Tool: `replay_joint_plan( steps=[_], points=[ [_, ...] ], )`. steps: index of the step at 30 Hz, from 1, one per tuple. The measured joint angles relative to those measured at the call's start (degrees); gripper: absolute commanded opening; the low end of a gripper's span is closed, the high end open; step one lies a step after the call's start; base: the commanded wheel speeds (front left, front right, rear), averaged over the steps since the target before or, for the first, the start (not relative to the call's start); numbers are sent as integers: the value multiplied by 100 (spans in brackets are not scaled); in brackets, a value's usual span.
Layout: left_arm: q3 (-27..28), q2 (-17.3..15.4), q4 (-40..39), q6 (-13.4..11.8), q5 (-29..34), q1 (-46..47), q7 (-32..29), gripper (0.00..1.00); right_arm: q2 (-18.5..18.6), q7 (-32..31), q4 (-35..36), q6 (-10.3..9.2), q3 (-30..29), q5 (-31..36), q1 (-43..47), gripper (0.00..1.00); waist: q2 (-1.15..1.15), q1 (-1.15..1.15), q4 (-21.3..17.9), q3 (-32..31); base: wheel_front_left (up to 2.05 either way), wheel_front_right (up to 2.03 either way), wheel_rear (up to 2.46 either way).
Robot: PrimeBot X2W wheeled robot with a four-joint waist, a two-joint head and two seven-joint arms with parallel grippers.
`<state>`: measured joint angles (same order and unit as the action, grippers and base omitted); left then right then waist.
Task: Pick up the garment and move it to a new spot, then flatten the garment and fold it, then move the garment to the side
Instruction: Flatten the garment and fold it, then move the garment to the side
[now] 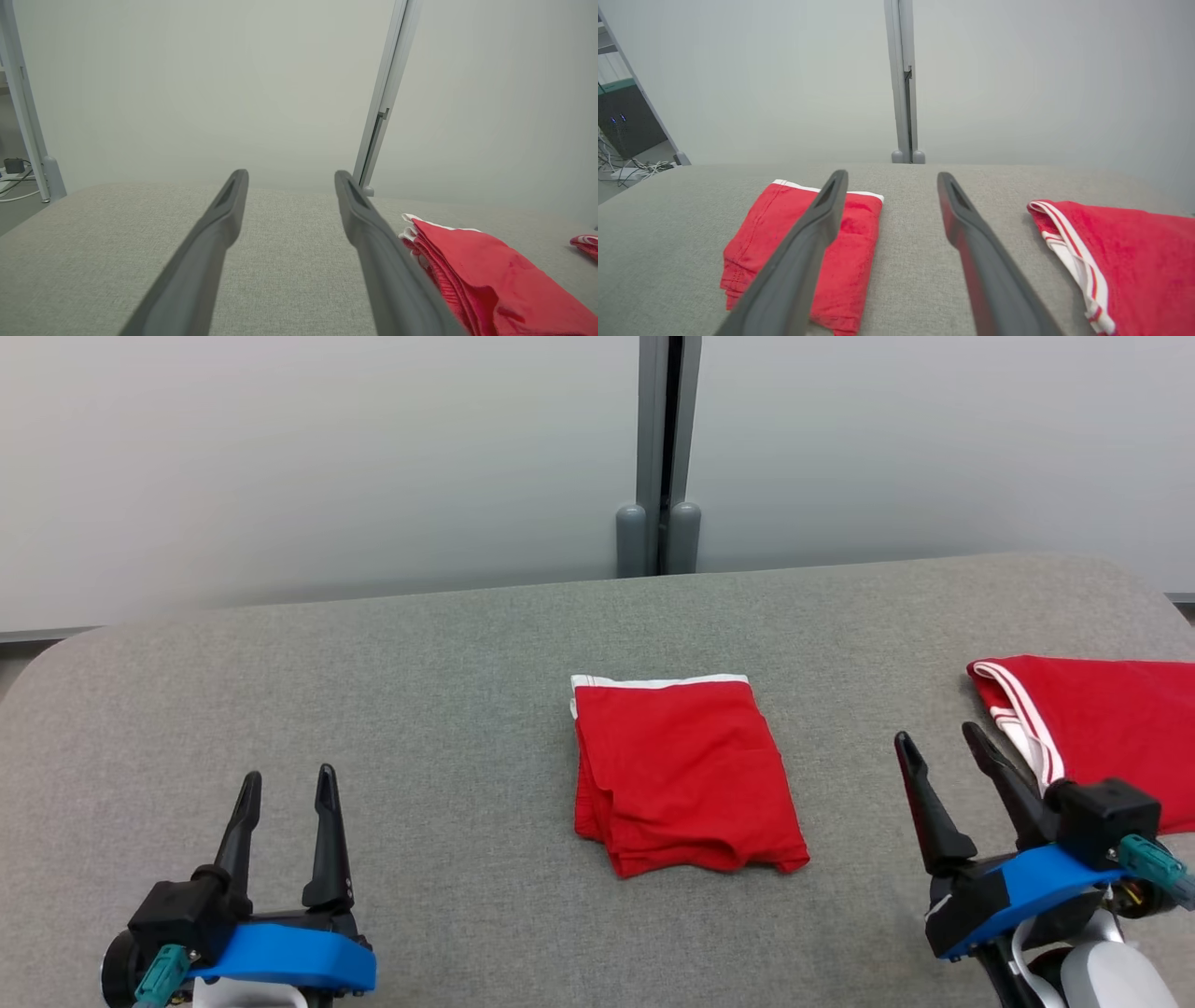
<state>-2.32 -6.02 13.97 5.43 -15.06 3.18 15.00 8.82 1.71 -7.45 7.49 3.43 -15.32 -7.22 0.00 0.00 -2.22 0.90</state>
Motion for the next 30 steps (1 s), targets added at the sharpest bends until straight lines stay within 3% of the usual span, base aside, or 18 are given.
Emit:
replay_joint_plan(
  steps=[5,21,24,30],
  points=[
    [59,16,64,-1,53,-79,0,100,-174,-47,-26,0,-321,278,47,100,0,0,-50,-10,0,0,0],
    [108,70,135,49,147,-54,0,100,-403,-488,-90,0,-403,366,-5,100,0,-1,47,177,0,0,0],
    [67,59,99,62,178,120,0,100,-435,-884,-80,0,-471,356,-450,100,0,0,93,361,0,0,0],
    [-76,48,62,90,246,602,0,100,-524,-2319,-637,0,-693,172,-1643,100,0,1,288,811,0,0,0]
  ],
)
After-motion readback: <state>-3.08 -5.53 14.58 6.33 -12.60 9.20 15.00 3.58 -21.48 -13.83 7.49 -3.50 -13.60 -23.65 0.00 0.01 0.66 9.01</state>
